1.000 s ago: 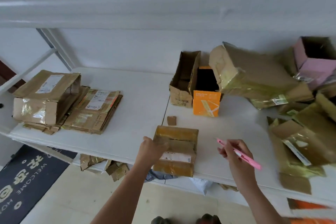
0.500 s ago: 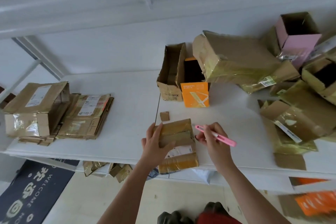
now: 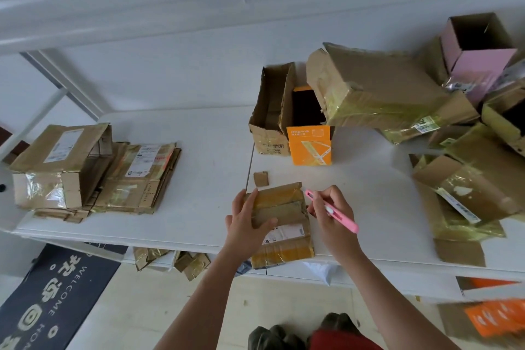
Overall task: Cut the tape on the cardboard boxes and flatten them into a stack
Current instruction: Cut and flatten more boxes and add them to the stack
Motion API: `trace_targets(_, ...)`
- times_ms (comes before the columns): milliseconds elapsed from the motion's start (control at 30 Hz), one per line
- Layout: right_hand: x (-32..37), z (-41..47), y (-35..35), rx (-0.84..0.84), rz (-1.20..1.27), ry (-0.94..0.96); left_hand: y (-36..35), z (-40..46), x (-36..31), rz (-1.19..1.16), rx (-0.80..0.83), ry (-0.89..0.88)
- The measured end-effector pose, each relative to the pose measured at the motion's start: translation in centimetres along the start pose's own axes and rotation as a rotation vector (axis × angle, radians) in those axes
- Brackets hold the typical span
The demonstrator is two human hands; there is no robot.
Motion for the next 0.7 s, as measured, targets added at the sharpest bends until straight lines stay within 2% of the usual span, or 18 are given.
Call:
trace_targets(200,0.5,0.3,0.0,-0.002,-0.020,0.044,0.0,0.1,0.2,-0.012,-0.012,-0.001)
trace_targets(700,1.1,-2.3,-0.4,0.139,-0.139,0.154,-0.4,0.1,-0.1,0.038,-0.008,-0.009)
Point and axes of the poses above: each hand's wrist, its own z-axis towards the middle knuckle, its own y-axis out of the back of the hand, x = y × z, the point moved 10 cm from there along z, towards the middle knuckle, and after that the axes turned 4 degrees about -x, right-handed, at the moved point
